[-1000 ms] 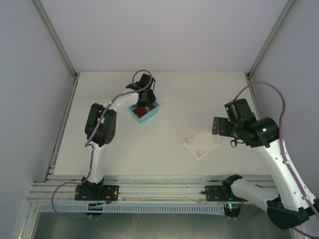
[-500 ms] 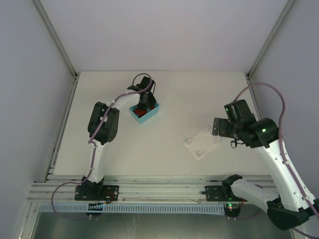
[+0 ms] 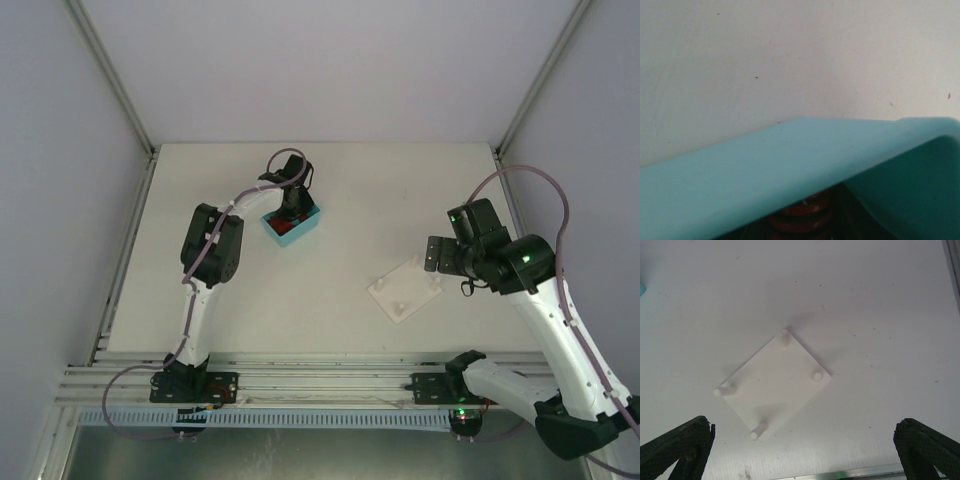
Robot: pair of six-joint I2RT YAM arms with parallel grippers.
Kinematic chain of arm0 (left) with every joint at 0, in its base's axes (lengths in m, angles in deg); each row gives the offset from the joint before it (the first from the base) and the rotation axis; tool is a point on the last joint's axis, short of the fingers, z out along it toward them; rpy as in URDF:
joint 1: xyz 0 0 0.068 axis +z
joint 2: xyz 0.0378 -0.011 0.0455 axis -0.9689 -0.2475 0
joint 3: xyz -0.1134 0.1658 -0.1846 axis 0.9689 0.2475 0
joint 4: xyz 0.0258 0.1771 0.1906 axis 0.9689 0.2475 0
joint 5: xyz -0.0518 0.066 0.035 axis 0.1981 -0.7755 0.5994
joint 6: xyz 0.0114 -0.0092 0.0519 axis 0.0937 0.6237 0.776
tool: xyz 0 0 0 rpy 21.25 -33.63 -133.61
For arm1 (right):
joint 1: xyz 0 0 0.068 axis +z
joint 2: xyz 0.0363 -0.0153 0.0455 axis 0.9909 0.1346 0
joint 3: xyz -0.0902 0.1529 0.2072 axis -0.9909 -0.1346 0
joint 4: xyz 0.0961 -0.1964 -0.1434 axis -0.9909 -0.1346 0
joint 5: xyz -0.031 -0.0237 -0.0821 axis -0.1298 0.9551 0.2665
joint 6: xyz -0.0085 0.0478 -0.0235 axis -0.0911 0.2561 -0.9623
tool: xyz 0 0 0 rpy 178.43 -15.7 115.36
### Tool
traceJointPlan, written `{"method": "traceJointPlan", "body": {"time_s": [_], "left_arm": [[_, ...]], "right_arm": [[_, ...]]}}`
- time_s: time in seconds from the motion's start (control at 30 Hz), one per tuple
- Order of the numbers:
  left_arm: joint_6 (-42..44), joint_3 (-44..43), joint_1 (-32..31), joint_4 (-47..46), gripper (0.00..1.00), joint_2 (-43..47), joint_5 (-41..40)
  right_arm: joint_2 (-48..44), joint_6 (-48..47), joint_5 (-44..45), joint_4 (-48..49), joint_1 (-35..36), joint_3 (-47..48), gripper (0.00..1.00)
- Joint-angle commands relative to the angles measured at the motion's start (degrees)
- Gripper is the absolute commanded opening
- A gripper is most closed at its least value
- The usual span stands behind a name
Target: Install the large spring
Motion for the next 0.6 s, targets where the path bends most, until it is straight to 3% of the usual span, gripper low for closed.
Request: {"method": "traceJointPlan", "body": {"time_s": [0.0, 0.27, 0.57], "left_arm": [[1.8, -1.0, -0.2, 2.8, 0.25, -2.0, -1.4], [7.0, -3.2, 0.2, 5.2, 0.17, 3.6, -4.5], [13.6, 1.6, 0.4, 2.4, 0.15, 14.3, -5.7]], "right_arm": [[0.0, 0.7, 0.6, -0.4, 0.2, 0.5, 0.99], [0.8, 1.2, -0.6, 0.2, 0.2, 2.0, 0.99], [2.2, 4.0, -1.3, 1.0, 0.2, 4.0, 0.99]]}}
